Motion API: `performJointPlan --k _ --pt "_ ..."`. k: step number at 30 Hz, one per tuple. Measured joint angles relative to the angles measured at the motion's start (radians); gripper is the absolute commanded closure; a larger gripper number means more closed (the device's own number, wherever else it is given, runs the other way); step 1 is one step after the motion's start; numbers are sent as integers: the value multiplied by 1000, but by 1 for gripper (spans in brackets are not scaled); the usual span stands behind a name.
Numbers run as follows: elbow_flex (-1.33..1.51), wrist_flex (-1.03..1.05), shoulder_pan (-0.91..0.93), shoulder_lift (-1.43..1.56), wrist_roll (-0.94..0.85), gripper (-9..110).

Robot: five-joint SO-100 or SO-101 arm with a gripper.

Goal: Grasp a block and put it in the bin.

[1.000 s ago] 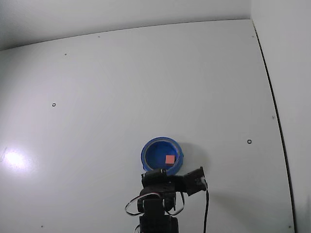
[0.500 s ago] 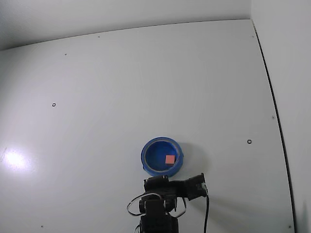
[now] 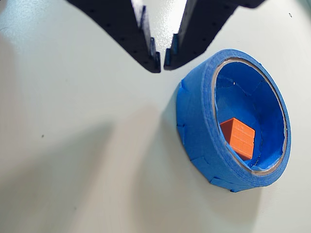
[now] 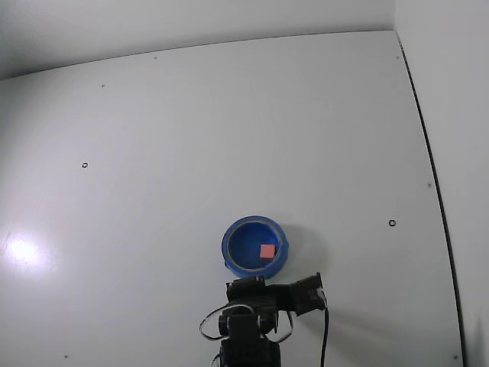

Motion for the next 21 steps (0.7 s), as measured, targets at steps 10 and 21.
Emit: performJointPlan --k 10,21 --pt "0 0 0 0 15 101" --pt "0 0 0 0 15 101"
